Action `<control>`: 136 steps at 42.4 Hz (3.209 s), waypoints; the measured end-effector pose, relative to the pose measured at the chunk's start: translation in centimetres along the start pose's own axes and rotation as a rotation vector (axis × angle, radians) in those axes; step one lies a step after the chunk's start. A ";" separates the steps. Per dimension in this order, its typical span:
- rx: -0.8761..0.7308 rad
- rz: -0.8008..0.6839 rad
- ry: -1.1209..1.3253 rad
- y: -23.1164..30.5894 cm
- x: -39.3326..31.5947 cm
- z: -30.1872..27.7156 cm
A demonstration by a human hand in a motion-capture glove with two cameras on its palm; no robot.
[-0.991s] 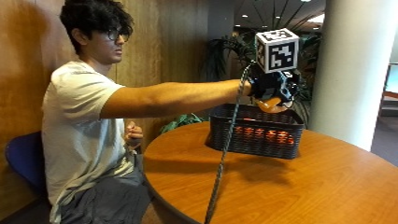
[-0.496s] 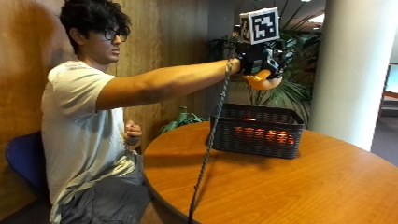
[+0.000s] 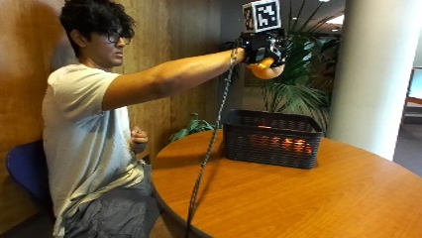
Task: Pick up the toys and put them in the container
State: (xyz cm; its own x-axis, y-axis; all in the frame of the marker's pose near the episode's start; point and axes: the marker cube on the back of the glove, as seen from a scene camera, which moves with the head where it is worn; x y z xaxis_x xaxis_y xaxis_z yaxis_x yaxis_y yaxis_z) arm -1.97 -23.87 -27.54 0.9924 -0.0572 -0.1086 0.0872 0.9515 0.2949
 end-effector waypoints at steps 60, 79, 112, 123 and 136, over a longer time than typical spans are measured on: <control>-0.269 -0.044 0.041 -1.5 -9.6 9.2; -0.393 -0.050 0.103 -1.1 -9.7 11.1; -0.355 -0.052 0.099 0.8 -8.2 11.1; -0.400 -0.031 0.053 4.1 -7.1 11.1; -0.294 -0.018 0.022 11.3 -2.9 12.7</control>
State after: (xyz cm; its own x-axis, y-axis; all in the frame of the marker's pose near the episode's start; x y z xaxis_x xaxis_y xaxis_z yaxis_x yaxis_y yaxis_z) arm -2.75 -16.77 -11.82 0.9885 -0.0718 -0.1332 0.0731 0.9973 0.0050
